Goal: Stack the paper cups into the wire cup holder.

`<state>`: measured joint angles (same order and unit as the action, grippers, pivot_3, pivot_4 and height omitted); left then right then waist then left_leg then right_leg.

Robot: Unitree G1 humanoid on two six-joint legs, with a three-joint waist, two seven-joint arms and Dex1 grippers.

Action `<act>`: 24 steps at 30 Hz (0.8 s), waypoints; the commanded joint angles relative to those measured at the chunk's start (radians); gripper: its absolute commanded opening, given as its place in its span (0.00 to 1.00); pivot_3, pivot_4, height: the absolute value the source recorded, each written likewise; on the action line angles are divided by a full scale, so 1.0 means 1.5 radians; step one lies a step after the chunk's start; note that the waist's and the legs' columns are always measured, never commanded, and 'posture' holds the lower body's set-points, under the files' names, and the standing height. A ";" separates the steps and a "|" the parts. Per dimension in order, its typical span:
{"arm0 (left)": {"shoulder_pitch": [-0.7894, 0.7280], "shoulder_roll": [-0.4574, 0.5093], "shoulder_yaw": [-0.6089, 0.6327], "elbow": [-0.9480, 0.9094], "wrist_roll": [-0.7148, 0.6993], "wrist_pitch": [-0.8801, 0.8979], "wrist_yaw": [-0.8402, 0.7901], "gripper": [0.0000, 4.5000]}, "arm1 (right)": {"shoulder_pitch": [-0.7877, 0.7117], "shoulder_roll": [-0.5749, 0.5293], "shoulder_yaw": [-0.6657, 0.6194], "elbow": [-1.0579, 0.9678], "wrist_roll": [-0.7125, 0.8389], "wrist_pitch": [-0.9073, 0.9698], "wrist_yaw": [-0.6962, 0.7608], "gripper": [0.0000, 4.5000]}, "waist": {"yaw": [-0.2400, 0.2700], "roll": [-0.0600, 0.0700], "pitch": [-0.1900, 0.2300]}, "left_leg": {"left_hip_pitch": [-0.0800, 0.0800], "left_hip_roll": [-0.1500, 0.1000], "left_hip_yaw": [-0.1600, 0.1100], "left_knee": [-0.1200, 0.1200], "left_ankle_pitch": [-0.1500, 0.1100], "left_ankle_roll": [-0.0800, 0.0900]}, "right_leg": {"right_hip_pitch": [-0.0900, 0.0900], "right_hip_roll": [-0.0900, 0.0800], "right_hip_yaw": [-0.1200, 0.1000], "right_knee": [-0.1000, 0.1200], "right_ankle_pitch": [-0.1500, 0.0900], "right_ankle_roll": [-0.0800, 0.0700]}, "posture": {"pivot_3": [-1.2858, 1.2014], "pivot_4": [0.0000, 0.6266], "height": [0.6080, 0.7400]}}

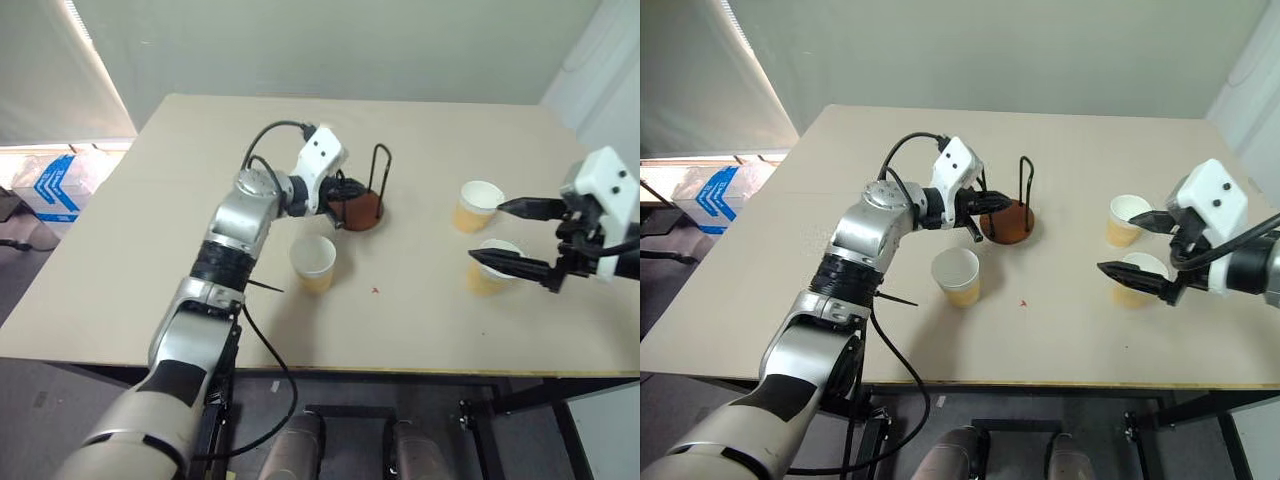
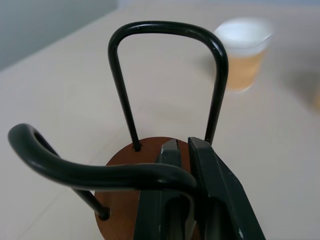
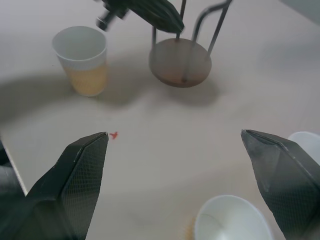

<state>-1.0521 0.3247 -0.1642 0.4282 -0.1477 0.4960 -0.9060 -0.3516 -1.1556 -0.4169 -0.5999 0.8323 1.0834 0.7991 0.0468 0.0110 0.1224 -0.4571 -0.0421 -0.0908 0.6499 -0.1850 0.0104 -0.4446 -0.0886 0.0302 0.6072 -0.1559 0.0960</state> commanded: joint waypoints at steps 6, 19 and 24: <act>0.087 -0.022 -0.063 -0.208 -0.048 0.118 -0.034 0.01 | 0.042 -0.053 -0.094 -0.022 0.026 0.018 0.037 1.00 | 0.001 0.000 0.000 | 0.001 0.001 0.001 0.002 -0.002 0.000 | 0.001 -0.001 0.000 0.001 -0.001 0.001 | 0.52 0.24 1.00; 0.148 -0.055 -0.143 -0.244 -0.033 0.116 -0.028 0.01 | 0.079 -0.136 -0.150 -0.004 0.015 0.005 0.134 1.00 | 0.001 0.000 0.000 | 0.002 0.001 0.001 0.008 -0.006 0.006 | 0.004 -0.001 0.000 0.001 -0.006 0.003 | 0.52 0.24 1.00; 0.157 -0.044 -0.175 -0.231 0.002 0.080 -0.024 0.07 | 0.054 -0.124 -0.112 -0.004 0.021 -0.012 0.111 1.00 | 0.000 0.000 0.000 | 0.003 0.001 0.001 0.009 -0.007 0.008 | 0.006 -0.001 0.001 0.001 -0.006 0.004 | 0.52 0.24 1.00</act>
<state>-0.8202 0.2551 -0.4153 0.0933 -0.1621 0.6354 -0.9482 -0.2532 -1.3422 -0.5842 -0.6007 0.8557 1.0834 0.9799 0.0473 0.0116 0.1221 -0.4527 -0.0412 -0.0889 0.6638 -0.1956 0.0231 -0.4358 -0.0895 0.0313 0.6090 -0.1650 0.1019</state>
